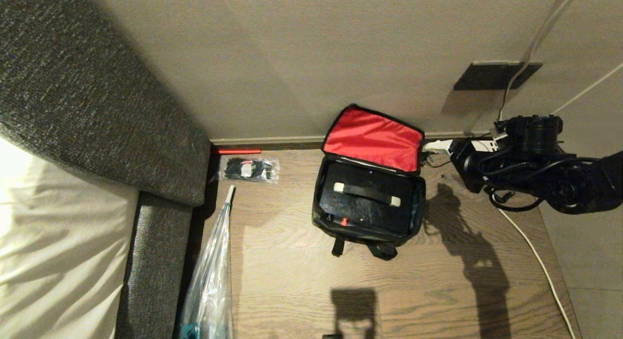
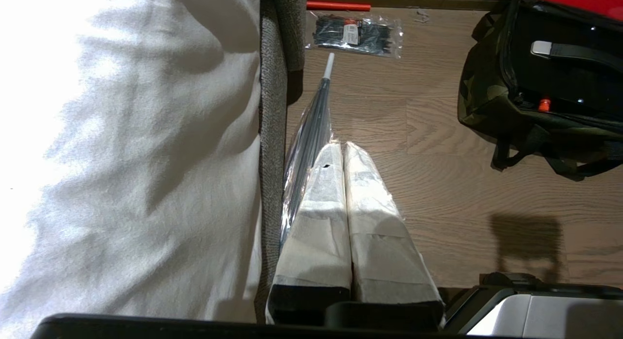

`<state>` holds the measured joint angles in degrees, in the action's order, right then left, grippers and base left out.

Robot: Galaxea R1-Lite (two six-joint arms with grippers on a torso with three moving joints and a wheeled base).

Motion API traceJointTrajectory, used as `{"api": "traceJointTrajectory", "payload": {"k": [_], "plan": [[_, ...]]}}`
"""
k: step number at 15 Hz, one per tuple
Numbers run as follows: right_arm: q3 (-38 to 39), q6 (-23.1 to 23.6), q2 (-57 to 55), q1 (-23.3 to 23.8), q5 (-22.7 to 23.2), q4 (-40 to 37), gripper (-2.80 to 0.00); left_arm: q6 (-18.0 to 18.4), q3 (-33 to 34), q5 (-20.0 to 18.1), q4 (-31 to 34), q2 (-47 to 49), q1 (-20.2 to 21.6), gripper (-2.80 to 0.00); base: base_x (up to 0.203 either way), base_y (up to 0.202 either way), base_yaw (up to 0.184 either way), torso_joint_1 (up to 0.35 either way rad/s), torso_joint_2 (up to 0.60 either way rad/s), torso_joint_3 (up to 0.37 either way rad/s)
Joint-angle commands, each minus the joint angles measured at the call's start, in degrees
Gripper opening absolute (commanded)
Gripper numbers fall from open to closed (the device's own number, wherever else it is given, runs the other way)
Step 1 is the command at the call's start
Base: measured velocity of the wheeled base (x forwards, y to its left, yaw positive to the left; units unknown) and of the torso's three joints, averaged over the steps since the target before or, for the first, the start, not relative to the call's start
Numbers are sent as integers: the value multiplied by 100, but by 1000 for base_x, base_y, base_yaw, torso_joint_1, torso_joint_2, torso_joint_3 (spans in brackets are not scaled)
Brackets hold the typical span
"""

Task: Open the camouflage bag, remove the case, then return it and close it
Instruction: Close the top of the storage box

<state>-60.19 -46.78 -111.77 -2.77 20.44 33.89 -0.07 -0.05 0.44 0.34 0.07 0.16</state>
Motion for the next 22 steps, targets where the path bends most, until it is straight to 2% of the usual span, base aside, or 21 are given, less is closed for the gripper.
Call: {"api": "traceJointTrajectory", "payload": {"k": [1,6,8,9,13,14,22], "plan": [[14,3,-149,40,21,88,0,-1,2,0,1,-16,2,-280,0,0,0,0,0,0],[-89,60,-284,49,54,313,0,7,4,0,1,-16,2,-280,0,0,0,0,0,0],[-8,-71,-302,90,29,651,0,7,-4,0,1,-16,2,-280,0,0,0,0,0,0],[43,-333,-314,162,43,919,0,1,1,0,1,-16,2,-280,0,0,0,0,0,0],[-119,-295,-430,172,130,964,0,-1,-4,0,1,-16,2,-280,0,0,0,0,0,0],[-82,-303,-427,178,129,998,-280,-1,3,0,1,-16,2,-280,0,0,0,0,0,0],[-116,-139,-495,181,328,1042,-280,-1,4,0,1,-16,2,-280,0,0,0,0,0,0]]}}
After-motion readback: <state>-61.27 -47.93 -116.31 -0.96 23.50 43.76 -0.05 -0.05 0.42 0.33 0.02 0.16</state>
